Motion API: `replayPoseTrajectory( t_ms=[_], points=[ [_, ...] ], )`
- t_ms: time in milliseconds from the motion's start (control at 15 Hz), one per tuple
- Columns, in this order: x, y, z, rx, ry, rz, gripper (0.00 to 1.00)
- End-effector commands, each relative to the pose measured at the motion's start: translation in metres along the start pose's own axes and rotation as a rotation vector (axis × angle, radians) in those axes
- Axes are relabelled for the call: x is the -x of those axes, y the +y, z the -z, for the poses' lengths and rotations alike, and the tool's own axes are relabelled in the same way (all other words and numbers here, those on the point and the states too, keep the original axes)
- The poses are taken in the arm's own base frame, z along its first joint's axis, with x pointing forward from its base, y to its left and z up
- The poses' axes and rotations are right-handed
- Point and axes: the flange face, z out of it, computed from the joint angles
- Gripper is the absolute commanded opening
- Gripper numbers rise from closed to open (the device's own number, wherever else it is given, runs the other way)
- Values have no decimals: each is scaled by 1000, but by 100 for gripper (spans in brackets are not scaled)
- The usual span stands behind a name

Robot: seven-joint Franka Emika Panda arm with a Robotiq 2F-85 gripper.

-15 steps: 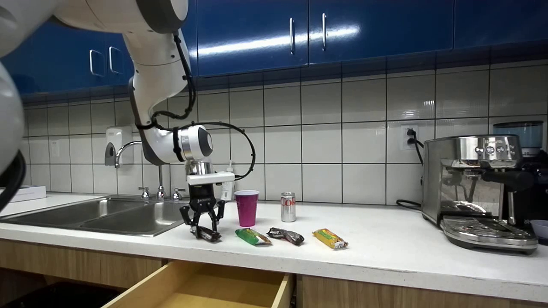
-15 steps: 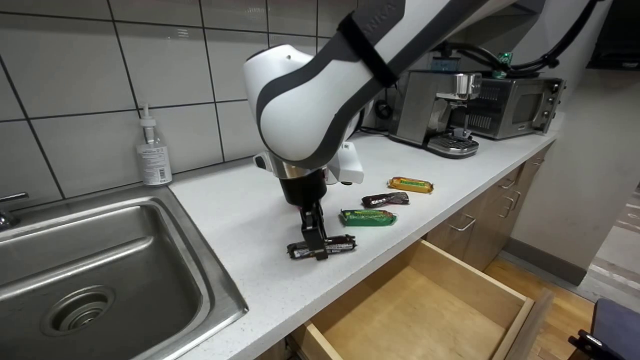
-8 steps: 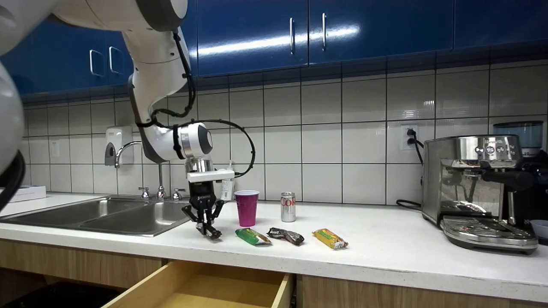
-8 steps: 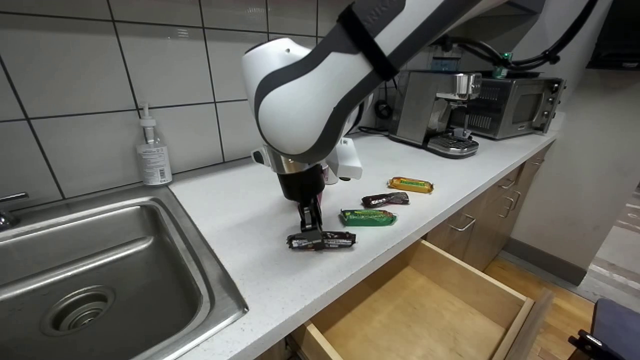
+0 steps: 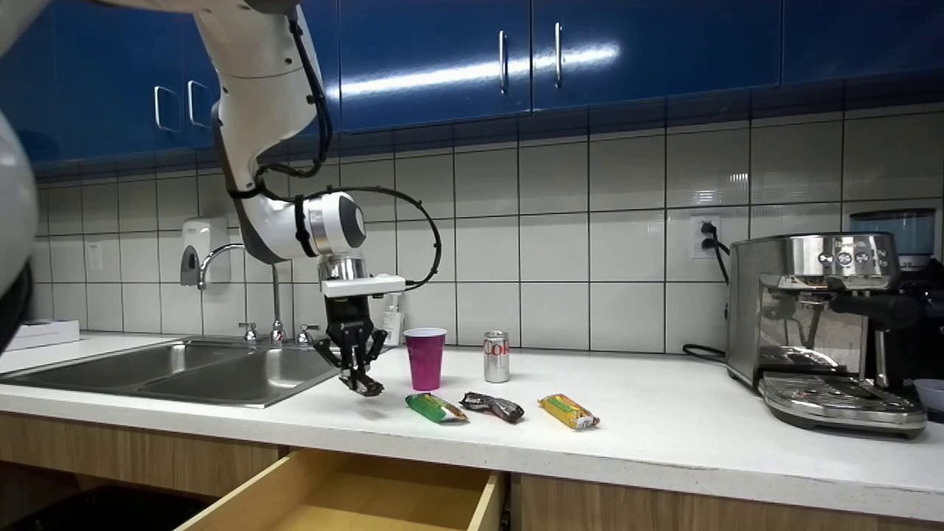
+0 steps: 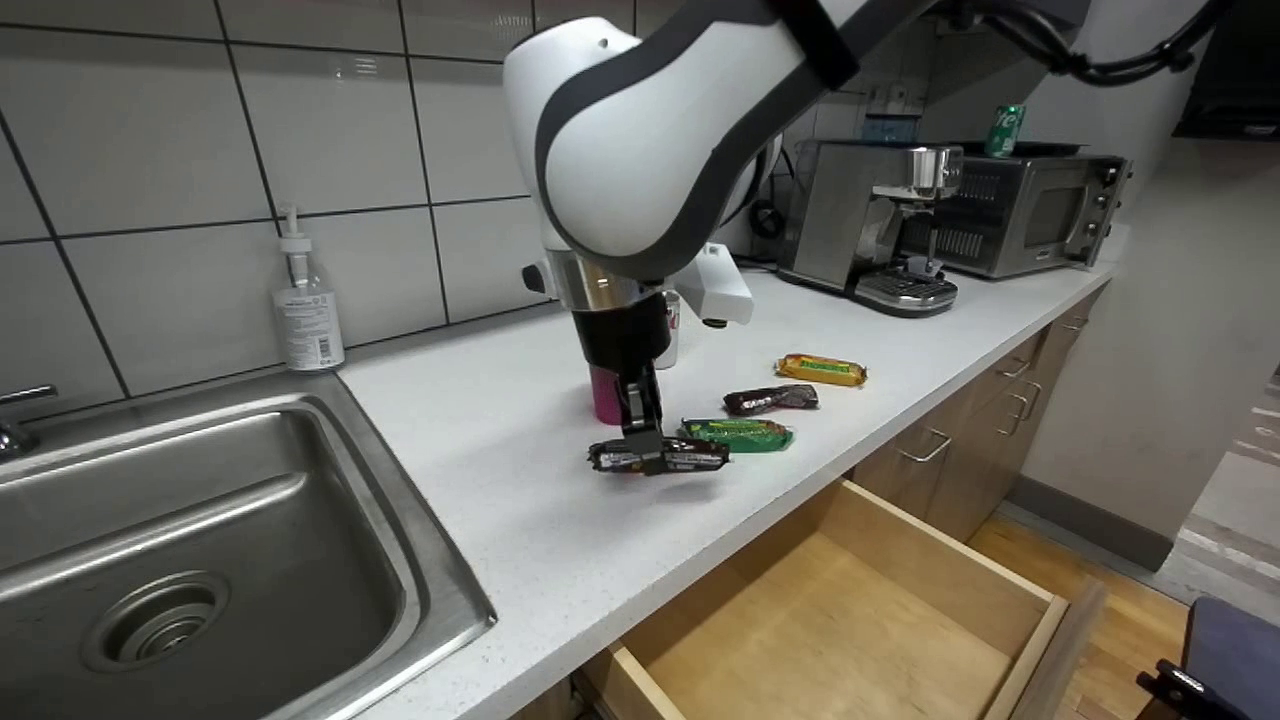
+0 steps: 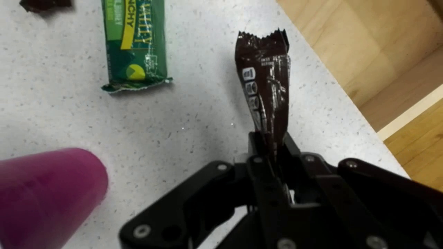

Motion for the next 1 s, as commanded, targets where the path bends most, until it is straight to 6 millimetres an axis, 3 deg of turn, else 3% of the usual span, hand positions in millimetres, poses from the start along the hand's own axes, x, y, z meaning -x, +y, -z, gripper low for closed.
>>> replayPoseTrajectory(
  t_ms=[0, 933],
  points=[
    [34, -19, 8, -13, -17, 21, 4],
    [128, -131, -38, -54, -179, 104, 4]
  ],
)
